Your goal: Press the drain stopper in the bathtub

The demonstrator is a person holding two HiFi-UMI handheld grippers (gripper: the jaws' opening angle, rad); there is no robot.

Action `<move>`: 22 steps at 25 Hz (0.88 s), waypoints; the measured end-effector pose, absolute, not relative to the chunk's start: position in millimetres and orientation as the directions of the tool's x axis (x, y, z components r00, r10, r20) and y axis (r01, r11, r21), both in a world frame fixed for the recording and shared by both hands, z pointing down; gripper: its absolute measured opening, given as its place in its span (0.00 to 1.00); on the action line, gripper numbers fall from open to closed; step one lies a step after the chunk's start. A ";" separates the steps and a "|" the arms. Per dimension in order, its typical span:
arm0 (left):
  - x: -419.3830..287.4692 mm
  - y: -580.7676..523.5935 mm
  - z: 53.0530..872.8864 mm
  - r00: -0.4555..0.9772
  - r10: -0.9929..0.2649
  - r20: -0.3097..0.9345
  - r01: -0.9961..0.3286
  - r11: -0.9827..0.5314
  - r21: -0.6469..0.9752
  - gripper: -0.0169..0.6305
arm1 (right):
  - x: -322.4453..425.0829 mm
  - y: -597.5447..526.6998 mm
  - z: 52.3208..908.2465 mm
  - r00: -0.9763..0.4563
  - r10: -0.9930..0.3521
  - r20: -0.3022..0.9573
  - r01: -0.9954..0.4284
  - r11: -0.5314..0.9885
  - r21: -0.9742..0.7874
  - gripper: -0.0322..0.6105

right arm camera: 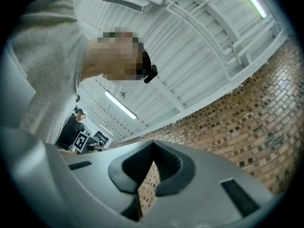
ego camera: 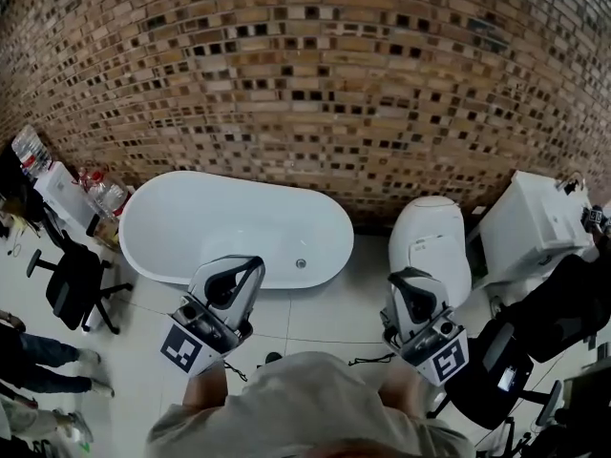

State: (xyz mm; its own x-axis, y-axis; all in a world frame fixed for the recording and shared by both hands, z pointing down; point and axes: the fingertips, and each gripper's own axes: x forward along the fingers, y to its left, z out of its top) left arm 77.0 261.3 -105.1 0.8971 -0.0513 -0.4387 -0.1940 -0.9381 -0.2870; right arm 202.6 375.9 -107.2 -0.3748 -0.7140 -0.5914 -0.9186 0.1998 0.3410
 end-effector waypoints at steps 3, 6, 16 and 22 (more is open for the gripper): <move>69.4 258.4 -105.9 0.888 -0.042 -0.457 -0.192 -0.939 -0.286 0.01 | 198.9 368.0 -107.2 -0.371 -0.725 -0.580 -0.917 0.190 0.350 0.06; 56.2 252.4 -105.5 0.883 -0.048 -0.467 -0.196 -0.942 -0.273 0.01 | 193.2 360.5 -105.4 -0.358 -0.730 -0.582 -0.920 0.169 0.354 0.06; 22.1 240.7 -95.6 0.868 -0.049 -0.494 -0.202 -0.944 -0.262 0.01 | 145.4 328.8 -105.9 -0.434 -0.738 -0.517 -0.890 0.260 0.375 0.06; 18.1 234.9 -92.5 0.864 -0.059 -0.499 -0.207 -0.947 -0.246 0.01 | 140.8 324.6 -103.9 -0.442 -0.745 -0.500 -0.885 0.271 0.379 0.06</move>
State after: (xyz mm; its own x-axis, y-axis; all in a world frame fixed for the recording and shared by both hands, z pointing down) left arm 18.1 234.9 -92.5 0.8643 -0.0589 -0.4994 -0.2068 -0.9469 -0.2462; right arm 140.8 324.6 -103.9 -0.4422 -0.7449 -0.4995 -0.8848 0.2712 0.3790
